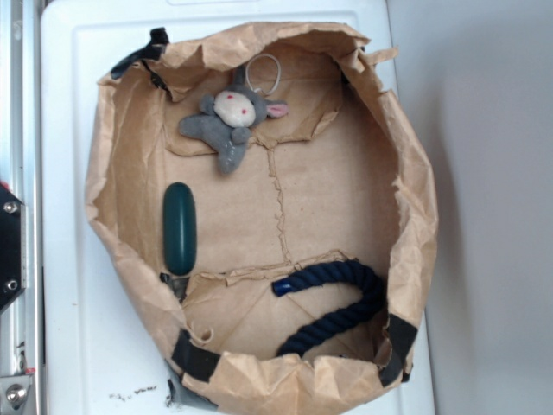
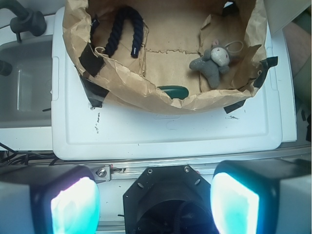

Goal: Grab the gray animal.

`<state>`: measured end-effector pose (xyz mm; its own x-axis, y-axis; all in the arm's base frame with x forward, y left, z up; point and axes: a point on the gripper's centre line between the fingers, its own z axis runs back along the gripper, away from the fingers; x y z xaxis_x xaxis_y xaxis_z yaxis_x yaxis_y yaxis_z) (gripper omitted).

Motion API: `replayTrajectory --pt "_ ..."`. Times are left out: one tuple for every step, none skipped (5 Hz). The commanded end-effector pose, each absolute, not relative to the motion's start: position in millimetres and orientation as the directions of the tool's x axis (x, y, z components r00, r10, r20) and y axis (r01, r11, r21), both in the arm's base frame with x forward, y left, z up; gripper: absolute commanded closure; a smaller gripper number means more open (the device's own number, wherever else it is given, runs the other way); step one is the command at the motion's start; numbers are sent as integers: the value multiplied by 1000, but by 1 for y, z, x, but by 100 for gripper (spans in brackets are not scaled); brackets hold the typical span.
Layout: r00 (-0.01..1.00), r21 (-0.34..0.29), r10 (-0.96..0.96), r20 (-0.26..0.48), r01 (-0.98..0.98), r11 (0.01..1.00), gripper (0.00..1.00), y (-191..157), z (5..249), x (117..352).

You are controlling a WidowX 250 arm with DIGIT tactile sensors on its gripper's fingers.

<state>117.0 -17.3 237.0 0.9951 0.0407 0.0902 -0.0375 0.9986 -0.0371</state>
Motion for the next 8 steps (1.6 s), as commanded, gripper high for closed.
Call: replayTrajectory --pt "995 -37 41 90 -37 999 0 -17 237 117" --pt "992 22 88 87 -90 996 0 -42 217 167" --pt "989 58 117 92 -122 991 0 -58 200 218" --pt "991 80 84 102 -92 993 0 -68 179 267" --pt "991 80 84 102 -92 993 0 -68 179 267" --pt "991 80 84 102 -92 993 0 -68 179 267" --pt "972 -10 209 110 -209 978 0 -32 182 270" --pt "944 -84 321 79 -315 945 0 4 172 283"
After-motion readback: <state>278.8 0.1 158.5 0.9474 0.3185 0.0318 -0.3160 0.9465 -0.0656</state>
